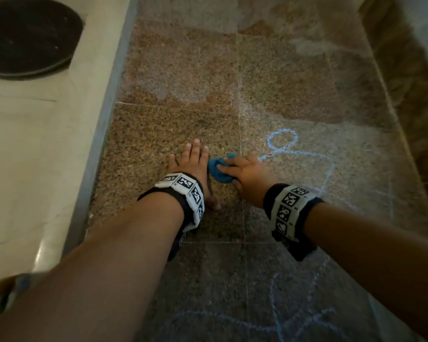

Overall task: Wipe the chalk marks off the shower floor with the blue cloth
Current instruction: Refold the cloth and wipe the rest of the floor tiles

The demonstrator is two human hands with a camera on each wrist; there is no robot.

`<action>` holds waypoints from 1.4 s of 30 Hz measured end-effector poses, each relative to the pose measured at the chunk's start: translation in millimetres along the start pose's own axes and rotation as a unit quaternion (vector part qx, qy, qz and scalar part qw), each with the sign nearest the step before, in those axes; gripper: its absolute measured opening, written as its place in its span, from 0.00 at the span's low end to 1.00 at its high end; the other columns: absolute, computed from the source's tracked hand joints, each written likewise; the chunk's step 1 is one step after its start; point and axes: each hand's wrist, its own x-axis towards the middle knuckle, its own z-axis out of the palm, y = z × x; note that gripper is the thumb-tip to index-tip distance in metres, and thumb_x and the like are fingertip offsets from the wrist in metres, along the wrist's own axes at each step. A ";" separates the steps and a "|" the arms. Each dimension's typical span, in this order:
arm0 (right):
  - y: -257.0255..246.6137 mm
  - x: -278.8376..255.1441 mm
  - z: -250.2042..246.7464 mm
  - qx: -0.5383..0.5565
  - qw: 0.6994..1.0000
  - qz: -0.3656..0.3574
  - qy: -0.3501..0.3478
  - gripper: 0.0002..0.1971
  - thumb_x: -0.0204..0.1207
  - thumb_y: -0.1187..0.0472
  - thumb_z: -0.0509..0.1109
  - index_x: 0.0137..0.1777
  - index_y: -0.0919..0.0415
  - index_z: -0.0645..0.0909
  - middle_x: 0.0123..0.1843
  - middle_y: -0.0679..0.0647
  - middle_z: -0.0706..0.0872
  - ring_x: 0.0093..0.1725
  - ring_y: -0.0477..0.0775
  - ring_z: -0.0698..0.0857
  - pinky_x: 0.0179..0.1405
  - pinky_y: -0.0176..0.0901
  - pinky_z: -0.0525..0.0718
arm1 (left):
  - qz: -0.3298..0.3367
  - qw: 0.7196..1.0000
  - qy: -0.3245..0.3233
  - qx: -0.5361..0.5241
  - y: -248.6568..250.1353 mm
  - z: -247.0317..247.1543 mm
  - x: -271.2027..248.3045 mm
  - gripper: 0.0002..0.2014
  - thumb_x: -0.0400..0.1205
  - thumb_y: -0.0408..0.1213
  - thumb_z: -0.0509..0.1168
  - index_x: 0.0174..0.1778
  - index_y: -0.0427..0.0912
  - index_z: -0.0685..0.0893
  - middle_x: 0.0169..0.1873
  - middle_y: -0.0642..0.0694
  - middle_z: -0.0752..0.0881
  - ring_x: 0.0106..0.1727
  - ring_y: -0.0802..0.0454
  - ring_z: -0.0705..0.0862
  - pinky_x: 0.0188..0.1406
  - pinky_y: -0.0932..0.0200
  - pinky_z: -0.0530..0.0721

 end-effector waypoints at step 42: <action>87.4 5.8 -26.8 0.026 0.995 -0.098 -0.017 0.23 0.83 0.54 0.59 0.78 0.50 0.67 0.80 0.51 0.62 0.74 0.60 0.64 0.74 0.51 0.65 | -0.037 0.999 0.002 -0.026 51.9 -13.4 19.5 0.71 0.60 0.68 0.77 0.82 0.56 0.28 0.80 0.50 0.24 0.83 0.44 0.29 0.79 0.29 0.40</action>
